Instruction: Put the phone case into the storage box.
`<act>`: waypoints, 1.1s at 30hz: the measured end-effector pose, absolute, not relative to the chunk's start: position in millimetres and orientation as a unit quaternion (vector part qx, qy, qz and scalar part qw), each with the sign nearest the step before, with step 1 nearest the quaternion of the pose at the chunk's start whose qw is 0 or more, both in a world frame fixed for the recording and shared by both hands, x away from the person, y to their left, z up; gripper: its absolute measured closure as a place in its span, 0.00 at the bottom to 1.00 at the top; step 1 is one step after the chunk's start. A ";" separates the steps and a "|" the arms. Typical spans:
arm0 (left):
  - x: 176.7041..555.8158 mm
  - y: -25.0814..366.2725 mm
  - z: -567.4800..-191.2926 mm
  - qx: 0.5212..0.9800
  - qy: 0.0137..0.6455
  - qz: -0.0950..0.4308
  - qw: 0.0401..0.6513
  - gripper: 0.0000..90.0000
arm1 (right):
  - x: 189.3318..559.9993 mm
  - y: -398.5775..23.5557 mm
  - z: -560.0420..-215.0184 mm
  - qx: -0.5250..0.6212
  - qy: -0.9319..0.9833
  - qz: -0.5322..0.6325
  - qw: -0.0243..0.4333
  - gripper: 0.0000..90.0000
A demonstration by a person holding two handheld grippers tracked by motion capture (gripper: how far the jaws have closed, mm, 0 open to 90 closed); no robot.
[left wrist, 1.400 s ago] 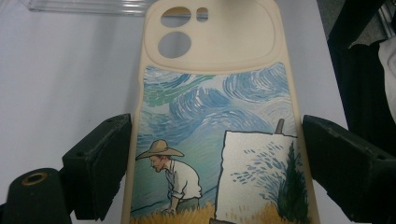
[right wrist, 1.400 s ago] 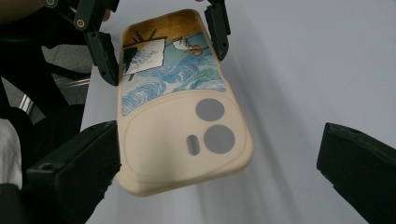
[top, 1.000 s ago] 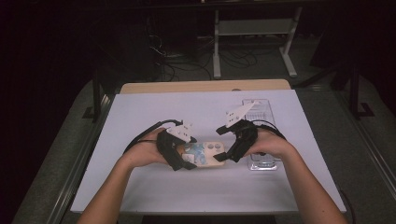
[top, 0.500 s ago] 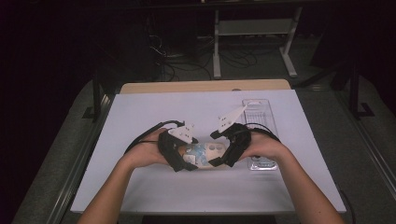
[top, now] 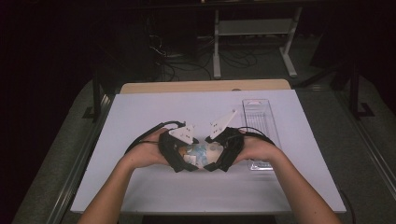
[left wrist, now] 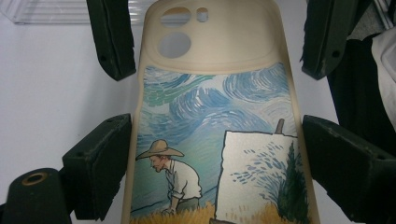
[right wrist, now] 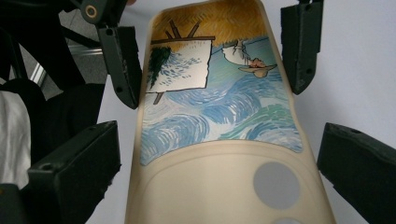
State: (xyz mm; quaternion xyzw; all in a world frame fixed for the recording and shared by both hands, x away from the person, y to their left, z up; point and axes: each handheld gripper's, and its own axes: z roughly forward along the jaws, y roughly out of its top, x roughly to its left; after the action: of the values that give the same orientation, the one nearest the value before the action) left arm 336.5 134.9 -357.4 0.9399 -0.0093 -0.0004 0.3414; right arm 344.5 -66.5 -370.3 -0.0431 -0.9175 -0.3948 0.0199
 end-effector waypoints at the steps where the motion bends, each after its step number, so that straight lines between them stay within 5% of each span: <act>1: 336.5 135.0 -357.5 0.940 -0.009 0.000 0.341 0.13 | 344.6 -65.8 -370.8 -0.042 -0.918 -0.393 0.019 0.00; 33: 336.0 134.7 -358.0 0.942 -0.017 0.003 0.336 0.12 | 340.5 -58.9 -375.8 -0.027 -0.926 -0.377 0.006 0.10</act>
State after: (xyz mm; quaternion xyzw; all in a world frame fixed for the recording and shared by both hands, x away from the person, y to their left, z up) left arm 336.0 134.7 -358.0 0.9417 -0.0174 0.0025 0.3360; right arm 340.5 -58.9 -375.8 -0.0274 -0.9257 -0.3772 0.0060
